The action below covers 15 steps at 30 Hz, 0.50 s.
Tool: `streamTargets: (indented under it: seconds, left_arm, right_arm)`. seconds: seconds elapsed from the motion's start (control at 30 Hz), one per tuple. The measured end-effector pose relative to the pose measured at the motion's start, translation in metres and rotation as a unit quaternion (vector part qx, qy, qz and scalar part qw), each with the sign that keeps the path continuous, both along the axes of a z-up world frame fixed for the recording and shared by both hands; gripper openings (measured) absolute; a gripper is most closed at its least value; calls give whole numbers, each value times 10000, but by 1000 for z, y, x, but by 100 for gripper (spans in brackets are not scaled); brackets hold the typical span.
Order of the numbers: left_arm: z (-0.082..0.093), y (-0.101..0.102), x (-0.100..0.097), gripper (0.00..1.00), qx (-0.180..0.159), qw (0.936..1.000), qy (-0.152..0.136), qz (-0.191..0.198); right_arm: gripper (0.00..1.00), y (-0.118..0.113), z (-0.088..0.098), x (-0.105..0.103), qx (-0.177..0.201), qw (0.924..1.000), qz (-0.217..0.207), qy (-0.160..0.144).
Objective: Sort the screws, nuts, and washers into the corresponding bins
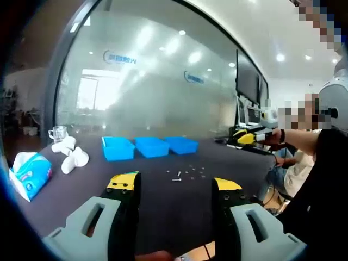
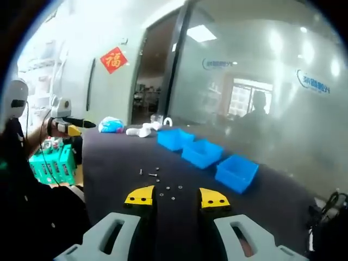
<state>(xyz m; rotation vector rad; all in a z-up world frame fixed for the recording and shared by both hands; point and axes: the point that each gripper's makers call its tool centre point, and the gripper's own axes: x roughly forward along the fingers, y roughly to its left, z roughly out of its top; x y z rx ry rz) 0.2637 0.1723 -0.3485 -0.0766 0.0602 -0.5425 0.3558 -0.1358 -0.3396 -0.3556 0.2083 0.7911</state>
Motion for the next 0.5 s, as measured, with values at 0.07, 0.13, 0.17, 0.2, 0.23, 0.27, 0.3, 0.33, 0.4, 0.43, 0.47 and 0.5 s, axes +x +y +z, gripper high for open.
streamTargets:
  seconds: [0.07,0.13,0.17,0.2,0.23,0.27,0.3,0.33,0.4,0.43,0.47,0.5]
  left_arm:
    - [0,1,0,50,-17,10000,3,4]
    - [0,2,-1,50,-18,10000,-2,16]
    - [0,2,-1,50,-29,10000,-2,22]
    - [0,3,-1,50,-37,10000,-5,27]
    - [0,4,-1,50,-37,10000,-5,36]
    - [0,4,-1,50,-44,10000,-5,46]
    - [0,5,-1,50,-56,10000,1,50]
    - [-1,5,-2,50,-60,10000,4,53]
    - [-2,6,-2,50,-71,10000,15,66]
    - [-2,6,-2,50,-77,9999,14,66]
    - [-2,6,-2,50,-87,9999,15,69]
    - [-2,6,-2,50,-94,9999,12,77]
  right_arm:
    - [26,10,0,2,-206,9996,213,1]
    - [26,18,-2,3,-351,9986,379,59]
    - [26,23,-3,5,-472,9977,478,77]
    - [26,27,-4,7,-592,9967,558,67]
    - [26,30,-6,9,-690,9956,634,71]
    - [26,35,-7,11,-786,9943,719,103]
    - [26,39,-6,13,-822,9936,769,83]
    - [26,43,-6,16,-862,9928,824,96]
    - [26,50,-6,19,-942,9910,946,141]
    - [26,54,-6,21,-980,9900,1000,155]
    - [26,58,-7,22,-1054,9884,1080,165]
    - [26,62,-8,24,-1123,9868,1157,154]
